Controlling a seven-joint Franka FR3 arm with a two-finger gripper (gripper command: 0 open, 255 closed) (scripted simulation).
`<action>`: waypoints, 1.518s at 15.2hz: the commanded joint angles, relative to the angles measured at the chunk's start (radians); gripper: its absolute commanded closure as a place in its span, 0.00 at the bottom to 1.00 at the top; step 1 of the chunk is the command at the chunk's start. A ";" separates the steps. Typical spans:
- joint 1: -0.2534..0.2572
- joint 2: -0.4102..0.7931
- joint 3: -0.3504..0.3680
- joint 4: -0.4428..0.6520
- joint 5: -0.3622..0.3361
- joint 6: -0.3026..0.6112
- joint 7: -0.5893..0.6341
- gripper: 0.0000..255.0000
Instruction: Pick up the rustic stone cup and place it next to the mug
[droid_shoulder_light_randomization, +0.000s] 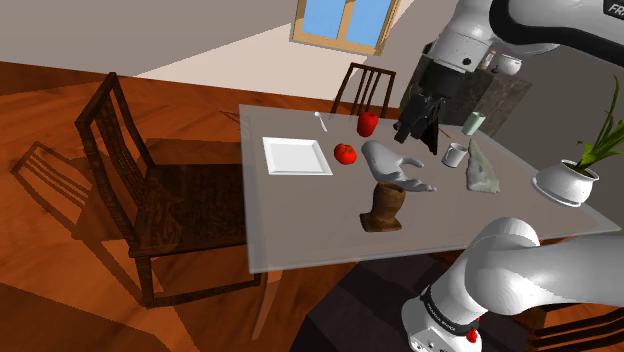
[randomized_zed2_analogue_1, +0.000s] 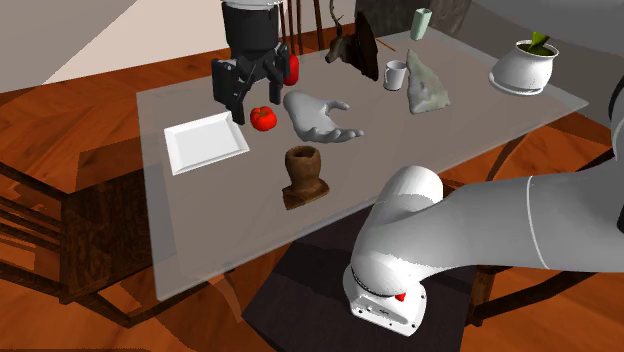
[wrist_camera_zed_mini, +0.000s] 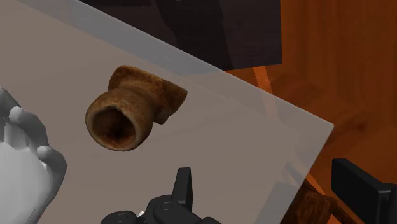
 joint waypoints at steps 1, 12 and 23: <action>0.000 0.000 0.000 0.000 0.000 0.000 0.000 0.00; -0.051 0.096 -0.102 -0.246 -0.107 0.256 -0.128 0.00; -0.090 0.262 -0.184 -0.376 -0.179 0.501 -0.207 0.00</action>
